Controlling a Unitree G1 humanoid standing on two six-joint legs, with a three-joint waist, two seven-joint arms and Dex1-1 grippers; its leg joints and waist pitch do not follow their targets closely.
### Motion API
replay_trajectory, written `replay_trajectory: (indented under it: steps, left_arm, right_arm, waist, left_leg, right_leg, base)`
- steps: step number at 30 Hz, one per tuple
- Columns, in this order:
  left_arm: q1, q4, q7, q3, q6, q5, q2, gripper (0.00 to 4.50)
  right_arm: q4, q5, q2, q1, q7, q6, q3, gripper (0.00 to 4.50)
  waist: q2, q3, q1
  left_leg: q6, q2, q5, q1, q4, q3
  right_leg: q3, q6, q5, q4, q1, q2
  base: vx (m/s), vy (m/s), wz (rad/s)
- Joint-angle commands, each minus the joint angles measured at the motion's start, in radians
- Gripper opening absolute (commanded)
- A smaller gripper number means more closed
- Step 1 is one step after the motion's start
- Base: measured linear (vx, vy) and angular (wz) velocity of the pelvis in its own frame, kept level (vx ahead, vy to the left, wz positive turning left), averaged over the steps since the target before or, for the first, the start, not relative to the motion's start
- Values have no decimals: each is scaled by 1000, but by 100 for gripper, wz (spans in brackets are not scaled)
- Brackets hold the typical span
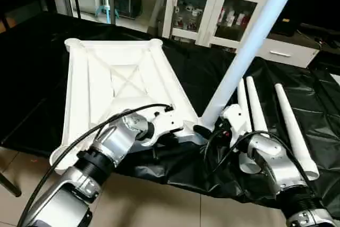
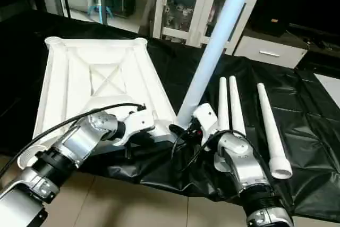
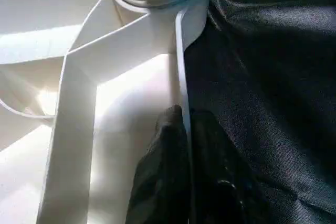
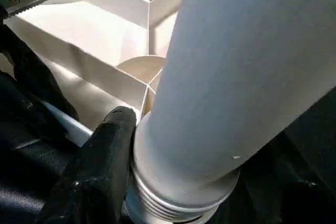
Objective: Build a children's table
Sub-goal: Insert table leg to table base
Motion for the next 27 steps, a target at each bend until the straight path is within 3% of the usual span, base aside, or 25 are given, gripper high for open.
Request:
replay_trajectory:
  steps: [1,3,6,8,9,11,12,13,15,16,20,23,27]
  left_arm:
    - [-6,16,28,17,-10,-3,-16,0]
    - [-14,28,60,40,7,-12,-35,0]
    - [-38,61,137,70,60,-19,-83,0]
    - [-43,69,157,76,71,-19,-96,0]
    - [-47,76,172,80,79,-19,-107,0]
    - [-49,82,195,81,90,-12,-129,0]
    - [-48,82,204,81,94,-8,-138,0]
    - [-45,77,209,79,101,-7,-148,0]
    - [-39,67,225,81,112,-9,-168,0]
    - [-37,64,232,82,116,-11,-175,0]
    - [-25,50,238,87,115,-13,-166,0]
    - [-7,32,213,85,103,-10,-130,0]
    - [2,27,198,82,95,-4,-111,0]
  right_arm:
    - [143,-30,12,63,-82,106,-4,254]
    - [156,-11,41,40,-144,107,-39,254]
    - [226,11,123,-43,-339,115,-109,254]
    - [254,9,144,-67,-386,117,-118,254]
    - [280,5,159,-88,-422,121,-122,254]
    - [341,-25,193,-130,-503,137,-113,254]
    - [364,-38,205,-146,-534,145,-105,254]
    - [386,-48,220,-162,-557,147,-98,254]
    - [424,-64,243,-194,-588,140,-87,254]
    - [437,-68,252,-206,-600,136,-84,254]
    - [449,-62,261,-235,-608,122,-89,254]
    - [425,-36,258,-254,-565,82,-113,254]
    - [422,-63,233,-259,-571,79,-104,254]
  waist:
    - [34,-2,-7]
    - [36,-3,-10]
    - [38,-3,-18]
    - [42,-7,-25]
    - [41,-5,-27]
    - [39,-6,-23]
    - [41,-4,-26]
    - [35,-2,-29]
    - [36,-7,-25]
    - [32,-7,-25]
    - [33,-12,-23]
    - [35,-14,-24]
    - [39,-12,-25]
  left_leg:
    - [-41,64,-551,6,-98,-44]
    - [-40,64,-532,-1,-101,-47]
    - [-47,61,-522,4,-98,-45]
    - [-49,63,-438,-13,-100,-46]
    - [-45,61,-408,-16,-99,-40]
    - [-30,58,-370,-11,-91,-32]
    - [-29,58,-360,-14,-92,-33]
    - [-27,56,-352,-22,-95,-36]
    - [-30,57,-334,-13,-92,-33]
    - [-30,58,-328,-12,-92,-32]
    - [-21,58,-287,-8,-88,-25]
    - [-12,57,-279,-8,-86,-21]
    - [-12,56,-276,-9,-86,-19]
  right_leg:
    - [54,-99,-462,-105,-17,-88]
    - [53,-97,-464,-102,-10,-89]
    - [53,-113,-468,-99,-17,-89]
    - [53,-134,-375,-86,-2,-89]
    - [53,-141,-345,-85,-1,-87]
    - [57,-150,-328,-87,-3,-91]
    - [58,-153,-331,-85,-2,-92]
    - [53,-141,-372,-87,5,-91]
    - [55,-135,-353,-86,1,-91]
    - [55,-138,-340,-84,0,-90]
    - [56,-163,-214,-71,2,-83]
    - [57,-172,-198,-70,4,-84]
    - [56,-176,-207,-71,3,-80]
  base:
    - [0,0,0]
    - [0,0,0]
    - [0,0,0]
    - [0,0,0]
    - [0,0,0]
    - [0,0,0]
    - [0,0,0]
    - [0,0,0]
    - [0,0,0]
    - [0,0,0]
    - [0,0,0]
    - [0,0,0]
    - [0,0,0]
